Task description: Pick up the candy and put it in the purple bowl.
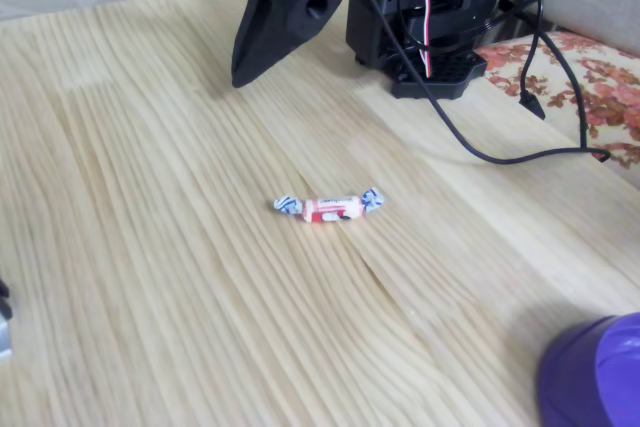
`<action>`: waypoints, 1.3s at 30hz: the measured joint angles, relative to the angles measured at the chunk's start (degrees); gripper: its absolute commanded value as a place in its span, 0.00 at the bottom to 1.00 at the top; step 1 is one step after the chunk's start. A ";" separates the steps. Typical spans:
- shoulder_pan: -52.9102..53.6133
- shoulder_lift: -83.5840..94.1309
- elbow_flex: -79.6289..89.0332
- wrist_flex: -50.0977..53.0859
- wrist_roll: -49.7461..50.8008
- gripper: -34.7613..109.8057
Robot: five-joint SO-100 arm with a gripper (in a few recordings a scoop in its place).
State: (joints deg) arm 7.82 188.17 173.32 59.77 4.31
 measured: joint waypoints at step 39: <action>-0.70 0.00 0.00 0.00 0.00 0.23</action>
State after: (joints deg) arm 7.12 188.17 173.32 59.77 4.31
